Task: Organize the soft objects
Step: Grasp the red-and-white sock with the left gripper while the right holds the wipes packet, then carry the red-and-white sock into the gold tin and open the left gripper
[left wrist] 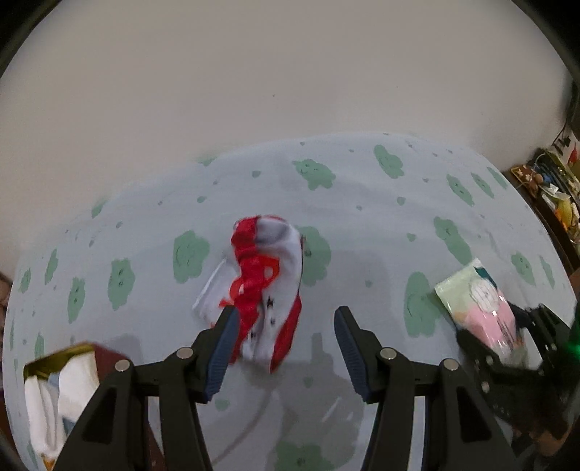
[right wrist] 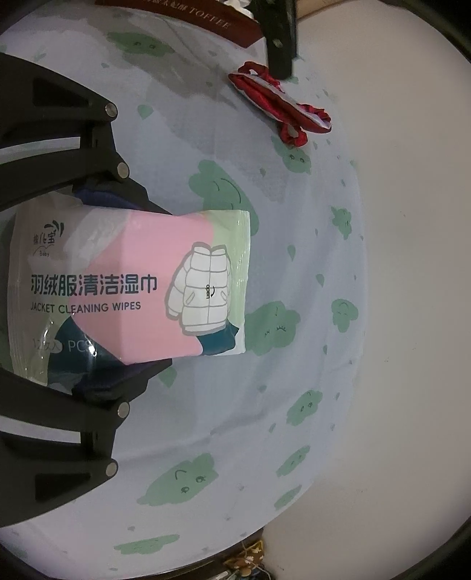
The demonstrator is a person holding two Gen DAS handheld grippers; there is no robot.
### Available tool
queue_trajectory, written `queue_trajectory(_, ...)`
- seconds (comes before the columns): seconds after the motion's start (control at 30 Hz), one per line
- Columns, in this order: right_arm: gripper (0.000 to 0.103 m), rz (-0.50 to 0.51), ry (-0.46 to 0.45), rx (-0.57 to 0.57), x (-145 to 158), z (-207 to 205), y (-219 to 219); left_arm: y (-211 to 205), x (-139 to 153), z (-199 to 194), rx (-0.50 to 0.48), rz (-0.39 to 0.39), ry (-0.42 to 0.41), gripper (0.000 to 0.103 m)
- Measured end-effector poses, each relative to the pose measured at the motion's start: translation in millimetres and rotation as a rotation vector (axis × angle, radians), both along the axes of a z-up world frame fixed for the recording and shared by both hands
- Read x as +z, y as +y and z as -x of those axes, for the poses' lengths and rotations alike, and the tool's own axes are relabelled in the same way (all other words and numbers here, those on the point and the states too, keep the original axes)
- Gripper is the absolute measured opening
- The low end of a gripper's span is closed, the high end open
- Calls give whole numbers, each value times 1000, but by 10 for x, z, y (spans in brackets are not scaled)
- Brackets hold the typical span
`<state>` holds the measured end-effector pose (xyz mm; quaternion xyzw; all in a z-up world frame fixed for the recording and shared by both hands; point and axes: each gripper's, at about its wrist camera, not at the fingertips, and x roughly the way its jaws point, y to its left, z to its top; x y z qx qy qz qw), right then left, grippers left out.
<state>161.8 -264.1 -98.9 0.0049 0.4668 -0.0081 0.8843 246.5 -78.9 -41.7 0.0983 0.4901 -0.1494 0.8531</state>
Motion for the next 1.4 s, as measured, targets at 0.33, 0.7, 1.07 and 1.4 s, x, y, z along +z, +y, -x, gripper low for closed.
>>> queue_trajectory(0.33, 69, -2, 1, 2, -7, 0, -3, 71, -369, -487, 99, -12, 84, 56)
queue_trajectory(0.7, 70, 0, 2, 2, -8, -3, 7, 104, -510, -497, 132, -39, 69, 41)
queue_trajectory(1.07, 70, -2, 2, 2, -10, -2, 3, -12, -181, -127, 139, -81, 35, 22)
queue_trajectory(1.4, 69, -1, 1, 2, -5, -3, 15, -106, 412, 397, 129, -16, -36, 22)
